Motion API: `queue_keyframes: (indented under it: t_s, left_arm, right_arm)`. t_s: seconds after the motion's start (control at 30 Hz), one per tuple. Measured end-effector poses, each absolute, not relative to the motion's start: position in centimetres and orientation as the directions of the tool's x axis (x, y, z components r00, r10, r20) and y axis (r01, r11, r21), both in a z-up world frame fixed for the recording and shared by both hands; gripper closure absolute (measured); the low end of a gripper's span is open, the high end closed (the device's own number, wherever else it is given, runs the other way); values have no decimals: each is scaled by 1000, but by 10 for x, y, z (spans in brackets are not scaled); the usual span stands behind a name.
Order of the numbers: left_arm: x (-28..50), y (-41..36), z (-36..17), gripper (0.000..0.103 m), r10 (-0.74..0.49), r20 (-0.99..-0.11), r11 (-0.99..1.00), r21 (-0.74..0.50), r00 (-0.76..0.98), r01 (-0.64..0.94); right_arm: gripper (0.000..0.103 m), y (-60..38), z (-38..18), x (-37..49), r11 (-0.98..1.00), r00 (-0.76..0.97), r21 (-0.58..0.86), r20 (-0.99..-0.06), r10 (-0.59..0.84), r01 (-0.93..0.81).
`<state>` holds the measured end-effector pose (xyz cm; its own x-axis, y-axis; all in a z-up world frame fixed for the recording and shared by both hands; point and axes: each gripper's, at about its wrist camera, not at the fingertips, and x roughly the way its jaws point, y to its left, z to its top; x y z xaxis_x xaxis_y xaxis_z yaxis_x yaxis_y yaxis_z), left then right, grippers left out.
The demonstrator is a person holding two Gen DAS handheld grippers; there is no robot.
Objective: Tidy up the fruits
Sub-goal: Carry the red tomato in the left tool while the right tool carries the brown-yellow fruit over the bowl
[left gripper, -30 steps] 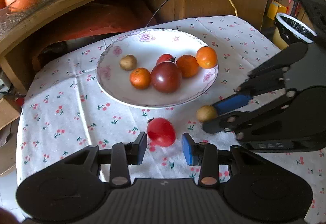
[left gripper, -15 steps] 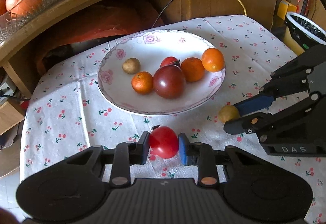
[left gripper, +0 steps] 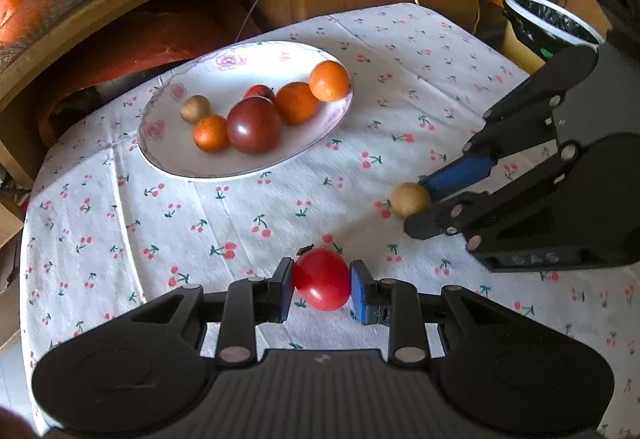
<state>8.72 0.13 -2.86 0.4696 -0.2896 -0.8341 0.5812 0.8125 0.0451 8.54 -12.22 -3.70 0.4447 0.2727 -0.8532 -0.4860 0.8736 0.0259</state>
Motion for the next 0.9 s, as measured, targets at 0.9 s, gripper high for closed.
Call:
queue_keyframes:
  t_s: [0.9]
  left_arm:
    - [84, 2, -26, 66, -276, -842, 833, 30, 463, 552]
  right_arm:
    - [85, -120, -36, 87, 873, 442, 36, -852, 282, -487]
